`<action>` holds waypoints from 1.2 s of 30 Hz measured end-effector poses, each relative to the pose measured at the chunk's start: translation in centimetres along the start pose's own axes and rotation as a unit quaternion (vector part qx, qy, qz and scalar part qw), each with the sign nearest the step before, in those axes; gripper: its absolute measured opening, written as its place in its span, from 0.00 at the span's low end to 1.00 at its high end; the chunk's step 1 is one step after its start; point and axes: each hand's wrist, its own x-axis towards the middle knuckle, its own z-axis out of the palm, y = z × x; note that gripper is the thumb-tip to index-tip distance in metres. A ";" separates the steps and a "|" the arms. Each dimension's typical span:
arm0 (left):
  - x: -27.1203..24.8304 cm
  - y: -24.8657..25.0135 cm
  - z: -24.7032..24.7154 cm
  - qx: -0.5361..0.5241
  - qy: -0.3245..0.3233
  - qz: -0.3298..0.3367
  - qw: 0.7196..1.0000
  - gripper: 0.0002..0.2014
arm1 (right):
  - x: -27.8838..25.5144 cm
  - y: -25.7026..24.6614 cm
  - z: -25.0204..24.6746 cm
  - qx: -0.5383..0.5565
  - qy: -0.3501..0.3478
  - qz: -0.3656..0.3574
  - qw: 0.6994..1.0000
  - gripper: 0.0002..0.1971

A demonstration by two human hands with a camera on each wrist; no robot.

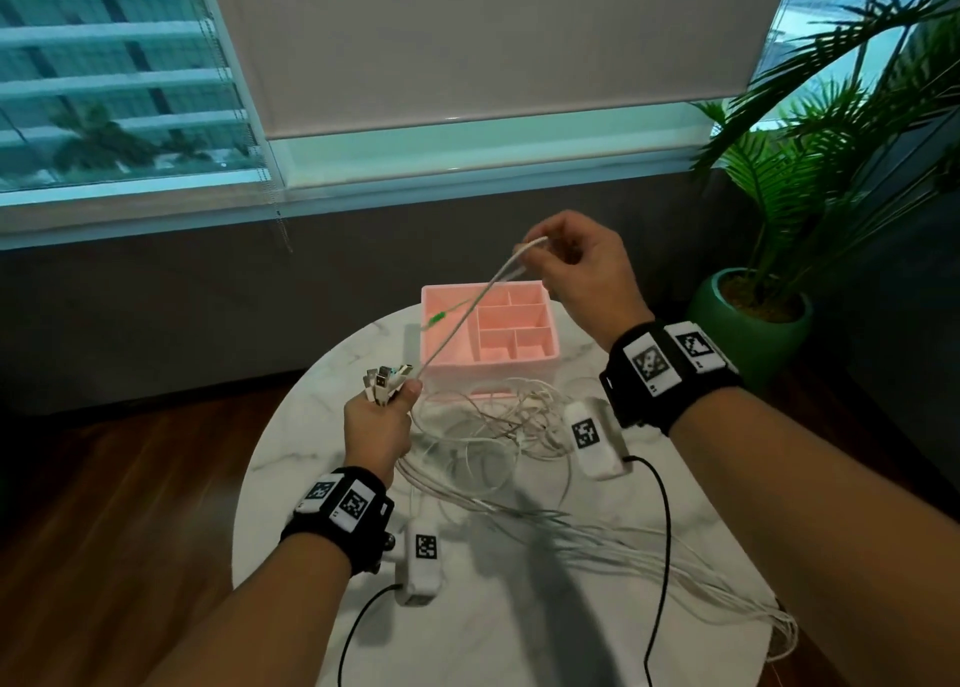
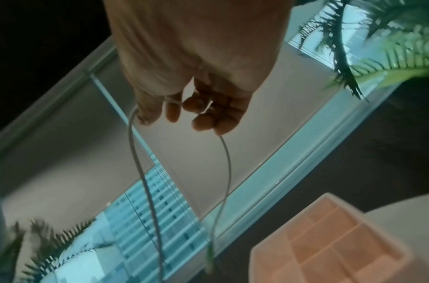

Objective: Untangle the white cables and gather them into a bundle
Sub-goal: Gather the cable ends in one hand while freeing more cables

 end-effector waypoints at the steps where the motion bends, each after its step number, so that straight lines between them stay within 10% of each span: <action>1: 0.1 0.0 -0.2 -0.004 0.003 0.000 1.000 0.07 | 0.0 0.5 -0.1 -0.020 0.001 0.025 0.999 0.09; 6: 0.1 -0.8 -1.0 -0.032 0.014 -0.019 0.999 0.06 | -1.1 5.0 -1.9 -0.018 0.010 0.205 0.979 0.08; 18: -0.6 0.3 -0.1 -0.043 -0.019 -0.013 0.999 0.04 | -4.3 11.5 -12.4 -0.153 0.125 0.187 0.962 0.14; 26: -0.8 1.1 -0.5 -0.091 0.017 -0.009 0.996 0.13 | -13.8 17.5 -24.4 -0.179 0.294 0.464 0.816 0.12; 33: -1.1 1.2 0.6 -0.110 0.022 -0.021 0.993 0.19 | -16.9 20.9 -22.4 -0.267 0.124 0.595 0.748 0.15; 36: -1.4 1.6 1.2 -0.117 0.025 -0.027 0.992 0.20 | -13.1 18.5 -16.5 -0.340 0.039 0.483 0.806 0.17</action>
